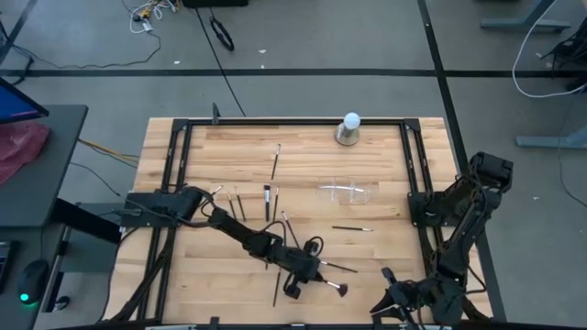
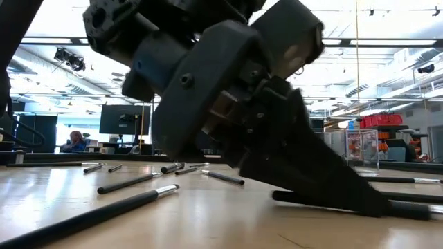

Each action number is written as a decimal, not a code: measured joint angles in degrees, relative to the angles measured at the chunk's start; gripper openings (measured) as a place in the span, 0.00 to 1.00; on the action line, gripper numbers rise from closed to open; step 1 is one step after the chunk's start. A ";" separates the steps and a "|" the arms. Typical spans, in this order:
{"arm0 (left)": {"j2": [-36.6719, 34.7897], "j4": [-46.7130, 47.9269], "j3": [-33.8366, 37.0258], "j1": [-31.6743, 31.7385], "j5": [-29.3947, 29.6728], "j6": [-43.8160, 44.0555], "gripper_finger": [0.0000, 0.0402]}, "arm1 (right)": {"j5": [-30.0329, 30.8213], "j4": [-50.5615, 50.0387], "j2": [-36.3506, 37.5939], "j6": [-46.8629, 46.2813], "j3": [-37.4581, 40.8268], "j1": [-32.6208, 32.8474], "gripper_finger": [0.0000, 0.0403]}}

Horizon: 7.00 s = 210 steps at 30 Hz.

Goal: Put items in baskets/containers
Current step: Put the black highlighter brush into the transparent organizer, then put the black blush brush into the transparent organizer

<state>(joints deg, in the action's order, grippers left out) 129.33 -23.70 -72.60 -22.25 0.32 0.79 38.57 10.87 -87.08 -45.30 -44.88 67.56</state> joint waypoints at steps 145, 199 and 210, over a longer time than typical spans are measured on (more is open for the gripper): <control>-9.31 -2.58 -0.15 -13.61 46.62 9.20 0.53 | 0.59 -20.91 37.43 17.14 10.61 -51.01 0.43; -17.65 39.62 25.64 1.36 54.28 84.88 0.34 | -0.55 26.45 -8.62 14.30 9.57 -17.07 0.12; -18.19 40.45 28.01 -2.58 56.18 84.56 0.12 | -0.55 26.21 -8.62 14.49 9.57 -17.09 0.12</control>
<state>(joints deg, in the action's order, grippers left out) 111.15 16.74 -44.60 -24.83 56.50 85.35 38.02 37.08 -95.70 -30.81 -35.31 50.48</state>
